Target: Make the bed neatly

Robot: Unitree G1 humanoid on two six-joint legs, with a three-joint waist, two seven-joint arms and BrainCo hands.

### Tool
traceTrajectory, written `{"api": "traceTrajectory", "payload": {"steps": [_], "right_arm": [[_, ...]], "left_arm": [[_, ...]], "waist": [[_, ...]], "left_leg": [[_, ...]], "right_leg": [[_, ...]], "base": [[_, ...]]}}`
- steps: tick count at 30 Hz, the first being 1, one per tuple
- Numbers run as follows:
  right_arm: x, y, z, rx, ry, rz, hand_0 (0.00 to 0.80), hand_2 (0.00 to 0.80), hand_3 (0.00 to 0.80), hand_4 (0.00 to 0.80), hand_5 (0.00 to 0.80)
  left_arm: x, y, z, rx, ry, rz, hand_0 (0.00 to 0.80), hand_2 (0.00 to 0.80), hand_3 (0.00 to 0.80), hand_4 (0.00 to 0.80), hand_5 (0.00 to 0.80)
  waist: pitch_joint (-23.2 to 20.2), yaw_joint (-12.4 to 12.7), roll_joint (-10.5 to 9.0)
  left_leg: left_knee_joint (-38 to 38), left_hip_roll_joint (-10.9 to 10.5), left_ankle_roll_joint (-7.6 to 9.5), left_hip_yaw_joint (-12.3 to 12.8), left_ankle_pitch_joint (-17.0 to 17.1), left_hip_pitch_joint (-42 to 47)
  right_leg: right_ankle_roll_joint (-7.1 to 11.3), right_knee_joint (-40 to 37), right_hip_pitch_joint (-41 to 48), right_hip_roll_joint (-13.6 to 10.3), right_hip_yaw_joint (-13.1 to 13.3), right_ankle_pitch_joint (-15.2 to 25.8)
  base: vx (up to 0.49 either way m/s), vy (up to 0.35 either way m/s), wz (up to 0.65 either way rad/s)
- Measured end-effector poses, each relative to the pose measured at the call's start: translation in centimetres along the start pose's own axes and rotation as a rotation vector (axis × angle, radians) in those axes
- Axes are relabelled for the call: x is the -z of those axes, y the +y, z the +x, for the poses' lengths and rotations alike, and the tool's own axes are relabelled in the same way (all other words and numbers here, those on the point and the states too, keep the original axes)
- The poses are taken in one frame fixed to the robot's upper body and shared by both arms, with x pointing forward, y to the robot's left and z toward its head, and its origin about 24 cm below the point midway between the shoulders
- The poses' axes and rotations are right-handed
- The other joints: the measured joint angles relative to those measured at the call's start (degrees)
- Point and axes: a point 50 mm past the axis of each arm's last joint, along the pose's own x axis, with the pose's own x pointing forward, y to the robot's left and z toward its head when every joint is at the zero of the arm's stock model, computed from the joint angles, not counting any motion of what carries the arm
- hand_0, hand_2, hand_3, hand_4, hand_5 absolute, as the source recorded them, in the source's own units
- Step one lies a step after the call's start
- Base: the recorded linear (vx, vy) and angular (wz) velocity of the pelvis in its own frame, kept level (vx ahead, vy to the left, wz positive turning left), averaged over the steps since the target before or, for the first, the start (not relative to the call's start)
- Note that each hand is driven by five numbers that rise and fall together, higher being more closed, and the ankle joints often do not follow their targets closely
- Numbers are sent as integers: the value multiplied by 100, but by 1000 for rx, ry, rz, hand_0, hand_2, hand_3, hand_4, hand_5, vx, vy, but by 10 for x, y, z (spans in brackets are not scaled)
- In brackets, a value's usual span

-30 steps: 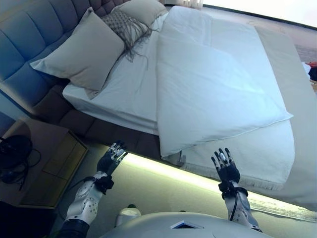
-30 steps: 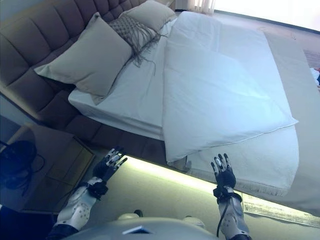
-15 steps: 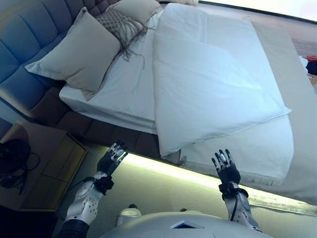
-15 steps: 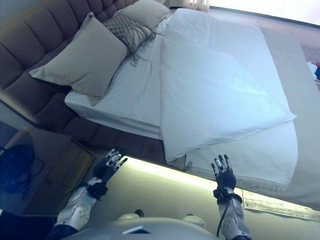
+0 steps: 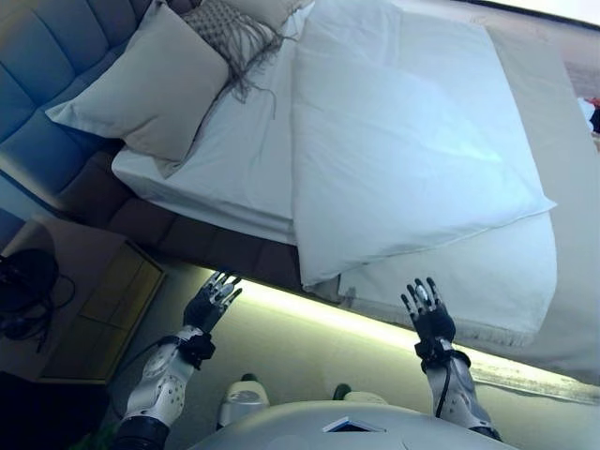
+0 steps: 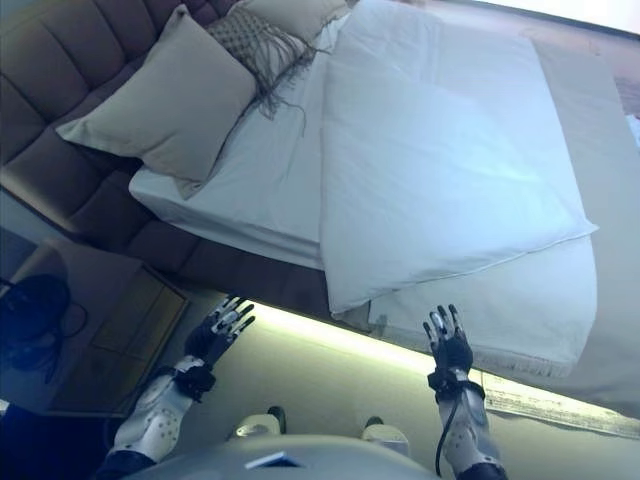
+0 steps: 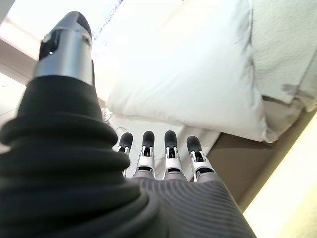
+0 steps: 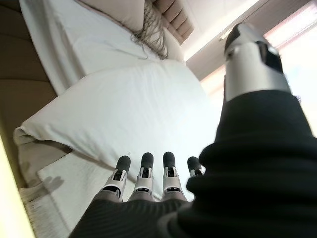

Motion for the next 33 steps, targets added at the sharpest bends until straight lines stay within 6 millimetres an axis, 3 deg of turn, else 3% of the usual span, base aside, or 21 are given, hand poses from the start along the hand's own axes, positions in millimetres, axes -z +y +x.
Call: {"api": "traceTrajectory", "payload": {"steps": [2, 8, 10, 11, 13, 14, 15, 16, 17, 19, 22, 25, 28, 29, 30, 33], "right_arm": [[-4, 0, 3, 7, -13, -3, 0, 0, 0, 0, 0], [19, 6, -6, 8, 50, 65, 0, 0, 0, 0, 0], [22, 12, -5, -7, 56, 73, 0, 0, 0, 0, 0], [17, 14, -1, -20, 43, 64, 0, 0, 0, 0, 0], [14, 17, 2, -32, 31, 60, 0, 0, 0, 0, 0], [15, 16, 1, -27, 33, 62, 0, 0, 0, 0, 0], [17, 14, -1, -22, 41, 62, 0, 0, 0, 0, 0], [19, 15, -2, -23, 43, 70, 0, 0, 0, 0, 0], [21, 16, -3, -27, 47, 80, 0, 0, 0, 0, 0], [26, 20, -4, -54, 55, 88, 0, 0, 0, 0, 0], [24, 22, -3, -87, 60, 73, 0, 0, 0, 0, 0], [27, 21, -3, -88, 78, 75, 0, 0, 0, 0, 0], [35, 14, -9, -71, 108, 77, 0, 0, 0, 0, 0], [37, 10, -12, -61, 117, 73, 0, 0, 0, 0, 0], [39, 4, -14, -48, 135, 64, 0, 0, 0, 0, 0], [32, 1, -10, -52, 150, 31, 0, 0, 0, 0, 0]], "left_arm": [[2, 1, 0, -7, 6, -6, 0, 0, 0, 0, 0], [-3, 5, -1, -32, -12, -4, 0, 0, 0, 0, 0], [-7, 8, 1, -58, -28, 0, 0, 0, 0, 0, 0], [-6, 9, 5, -70, -22, -6, 0, 0, 0, 0, 0], [-6, 11, 7, -85, -21, -5, 0, 0, 0, 0, 0], [-5, 14, 9, -98, -12, 0, 0, 0, 0, 0, 0], [-3, 16, 8, -109, -3, -1, 0, 0, 0, 0, 0], [-4, 19, 6, -117, -2, 8, 0, 0, 0, 0, 0], [-7, 22, 4, -125, -7, 19, 0, 0, 0, 0, 0], [-14, 30, 0, -157, -29, 26, 0, 0, 0, 0, 0], [-20, 39, -5, -196, -43, 33, 0, 0, 0, 0, 0], [-18, 42, -9, -206, -39, 31, 0, 0, 0, 0, 0], [-12, 43, -15, -193, -22, 23, 0, 0, 0, 0, 0], [-8, 42, -16, -189, -15, 14, 0, 0, 0, 0, 0], [-2, 39, -17, -187, -8, -7, 0, 0, 0, 0, 0], [8, 34, -23, -172, 16, -38, 0, 0, 0, 0, 0]], "waist": [[-25, -14, 136], [-63, -25, 98], [6, -19, 115], [144, 34, 249], [275, -7, 310], [319, -37, 271], [326, -19, 286], [328, -24, 370], [321, -19, 314], [299, -6, 257], [263, -20, 66], [187, -24, -181], [157, -41, -423], [138, -48, -443], [123, -151, -337], [148, -146, -28]], "left_leg": [[-276, -43, -42, -6, -17, 188], [-519, -291, 51, 116, 71, 348], [-457, -408, 232, 129, -34, 352], [-336, -411, 302, 105, -109, 311], [-82, -664, 515, 131, -313, 328], [85, -771, 625, 116, -418, 325], [161, -833, 693, 111, -484, 360], [212, -861, 760, 117, -529, 389], [266, -883, 811, 111, -555, 376], [289, -923, 823, 115, -569, 311], [287, -1011, 750, 165, -568, 209], [296, -1033, 654, 210, -633, 236], [392, -894, 359, 82, -837, 414], [468, -748, 218, -28, -938, 425], [578, -480, 83, -203, -1050, 447], [801, 212, -93, -274, -1061, 571]], "right_leg": [[81, 5, 14, 6, 61, 51], [205, 240, -101, -253, 132, 49], [237, 866, -401, -388, 120, -116], [211, 1719, -814, -508, -47, -206], [203, 3047, -1389, -955, -166, -198], [153, 3648, -1633, -1241, -136, -159], [132, 3902, -1757, -1369, -110, 59], [143, 4095, -1878, -1437, 6, 107], [139, 4252, -1949, -1442, 75, 95], [215, 3928, -2054, -1450, 109, 42], [328, 2408, -2010, -1485, 123, 72], [528, 1089, -1855, -1455, 100, 363], [511, 497, -1503, -1345, 140, 583], [459, 581, -1402, -1202, 160, 894], [318, 825, -1343, -956, 162, 888], [-28, 1315, -1275, -316, 63, 305]], "base": [[135, 185, -21], [66, 215, -10], [45, 342, -31], [118, 300, -30], [115, 213, -17], [139, 32, -2], [160, -31, 4], [189, -159, 2], [210, -255, 6], [276, -355, 9], [341, -365, -5], [396, -438, -9], [414, -454, 12], [464, -518, 50], [512, -584, 51], [325, -452, 12]]}}
